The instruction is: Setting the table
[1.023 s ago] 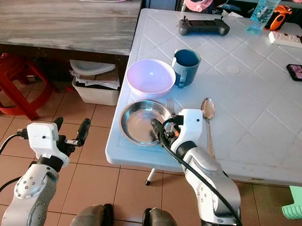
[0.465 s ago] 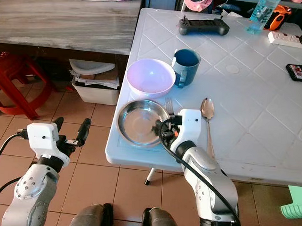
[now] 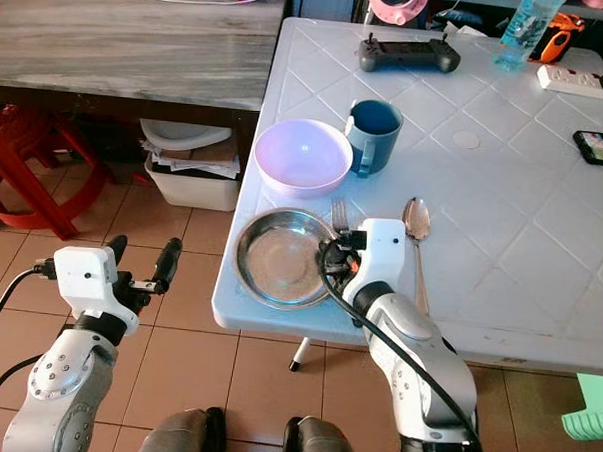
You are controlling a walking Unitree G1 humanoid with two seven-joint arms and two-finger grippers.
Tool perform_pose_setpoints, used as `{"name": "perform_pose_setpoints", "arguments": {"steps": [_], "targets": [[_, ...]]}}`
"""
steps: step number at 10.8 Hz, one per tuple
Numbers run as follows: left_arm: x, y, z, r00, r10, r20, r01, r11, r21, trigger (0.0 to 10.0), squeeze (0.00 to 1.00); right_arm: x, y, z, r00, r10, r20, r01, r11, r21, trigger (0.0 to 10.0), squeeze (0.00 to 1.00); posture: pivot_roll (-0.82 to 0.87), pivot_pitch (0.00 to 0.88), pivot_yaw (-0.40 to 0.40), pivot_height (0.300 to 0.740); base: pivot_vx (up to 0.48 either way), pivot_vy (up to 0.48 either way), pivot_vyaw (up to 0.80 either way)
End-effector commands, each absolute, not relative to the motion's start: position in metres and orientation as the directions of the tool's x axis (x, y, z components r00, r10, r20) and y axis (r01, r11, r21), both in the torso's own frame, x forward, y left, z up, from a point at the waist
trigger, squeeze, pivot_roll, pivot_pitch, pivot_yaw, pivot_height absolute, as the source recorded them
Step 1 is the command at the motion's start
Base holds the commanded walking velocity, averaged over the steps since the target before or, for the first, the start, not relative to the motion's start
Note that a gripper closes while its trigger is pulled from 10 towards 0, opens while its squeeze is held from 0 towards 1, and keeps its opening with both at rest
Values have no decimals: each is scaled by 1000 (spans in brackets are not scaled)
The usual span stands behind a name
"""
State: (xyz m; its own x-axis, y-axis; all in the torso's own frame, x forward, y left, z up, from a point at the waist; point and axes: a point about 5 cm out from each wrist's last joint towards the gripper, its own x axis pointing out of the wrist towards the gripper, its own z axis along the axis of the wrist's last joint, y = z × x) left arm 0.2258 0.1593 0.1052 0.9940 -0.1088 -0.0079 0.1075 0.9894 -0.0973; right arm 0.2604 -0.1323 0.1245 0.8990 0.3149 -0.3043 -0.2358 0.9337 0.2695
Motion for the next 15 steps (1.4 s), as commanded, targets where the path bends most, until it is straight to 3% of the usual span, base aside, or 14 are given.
{"name": "perform_pose_setpoints", "arguments": {"steps": [1,3,7,15], "targets": [[224,160,107,993,-121,-8,120,989,-91,10000,0,253,-144,98,860,247,-447,-143,957,253,0,0,-20,165,-11,740,0,0,0],[225,162,104,995,-93,-23,91,993,-72,10000,0,261,-135,118,894,273,-355,-164,937,309,0,0,-19,156,-11,740,0,0,0],[230,161,104,997,-77,-18,75,994,-73,10000,0,270,-124,147,933,315,-172,-245,910,334,0,0,-21,140,-16,740,0,480,0],[234,160,106,997,-80,0,80,994,-70,10000,0,278,-129,151,961,258,-103,-211,920,331,0,0,-25,129,-11,740,0,478,0]]}}
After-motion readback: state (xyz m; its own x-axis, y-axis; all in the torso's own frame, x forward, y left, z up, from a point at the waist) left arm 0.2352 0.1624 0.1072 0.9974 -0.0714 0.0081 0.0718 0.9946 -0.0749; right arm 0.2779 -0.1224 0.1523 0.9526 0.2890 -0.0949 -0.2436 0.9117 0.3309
